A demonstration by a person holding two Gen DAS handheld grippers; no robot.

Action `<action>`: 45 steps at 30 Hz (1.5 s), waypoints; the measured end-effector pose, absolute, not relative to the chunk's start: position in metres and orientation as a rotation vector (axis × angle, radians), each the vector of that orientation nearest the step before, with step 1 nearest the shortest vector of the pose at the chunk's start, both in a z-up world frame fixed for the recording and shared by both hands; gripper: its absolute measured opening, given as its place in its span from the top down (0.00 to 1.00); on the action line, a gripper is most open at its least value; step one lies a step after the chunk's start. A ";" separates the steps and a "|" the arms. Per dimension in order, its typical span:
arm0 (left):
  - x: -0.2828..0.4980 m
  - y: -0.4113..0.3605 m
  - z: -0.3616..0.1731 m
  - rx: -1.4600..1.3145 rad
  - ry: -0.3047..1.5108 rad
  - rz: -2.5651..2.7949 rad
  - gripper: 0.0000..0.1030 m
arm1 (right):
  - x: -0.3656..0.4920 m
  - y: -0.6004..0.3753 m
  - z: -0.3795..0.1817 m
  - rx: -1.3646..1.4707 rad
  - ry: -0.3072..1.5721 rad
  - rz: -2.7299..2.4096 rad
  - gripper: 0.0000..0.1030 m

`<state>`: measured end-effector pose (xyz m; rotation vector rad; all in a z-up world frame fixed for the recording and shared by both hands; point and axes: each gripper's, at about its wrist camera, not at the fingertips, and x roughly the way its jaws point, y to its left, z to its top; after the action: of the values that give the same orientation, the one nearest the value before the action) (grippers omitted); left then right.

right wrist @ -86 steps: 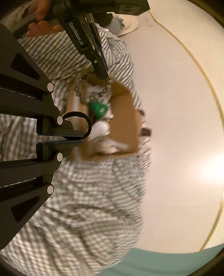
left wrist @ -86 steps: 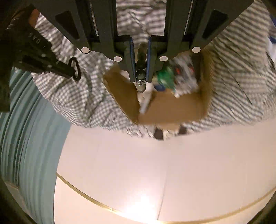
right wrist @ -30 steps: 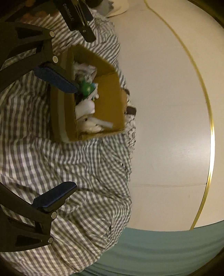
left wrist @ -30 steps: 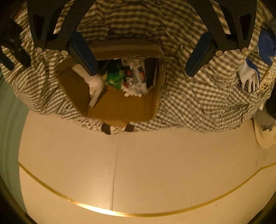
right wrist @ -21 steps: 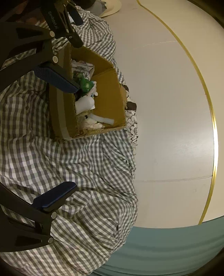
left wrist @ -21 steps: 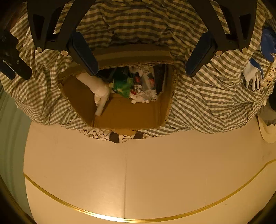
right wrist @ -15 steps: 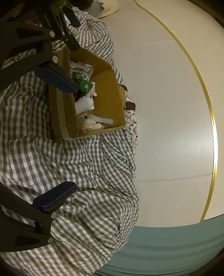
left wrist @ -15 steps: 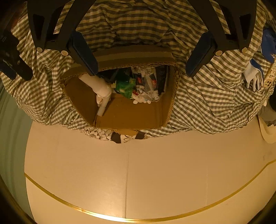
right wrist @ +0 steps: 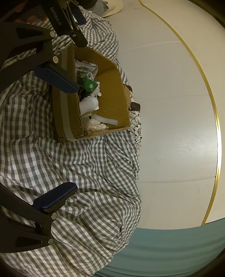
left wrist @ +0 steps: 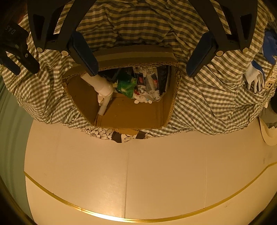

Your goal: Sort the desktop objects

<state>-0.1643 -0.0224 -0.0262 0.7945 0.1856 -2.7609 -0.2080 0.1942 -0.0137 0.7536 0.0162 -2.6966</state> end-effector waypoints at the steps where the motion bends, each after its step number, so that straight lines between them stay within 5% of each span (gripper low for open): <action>1: -0.164 -0.022 -0.026 0.795 0.184 -2.761 0.00 | -0.208 0.194 -0.014 0.756 0.019 -2.696 0.00; 45: -0.158 -0.018 -0.031 0.789 0.181 -2.750 0.00 | -0.209 0.191 -0.021 0.793 0.034 -2.666 0.00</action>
<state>-0.1577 -0.0182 -0.0305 0.7891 0.1813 -2.7501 -0.2095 0.1908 -0.0209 0.7934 0.0342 -2.6660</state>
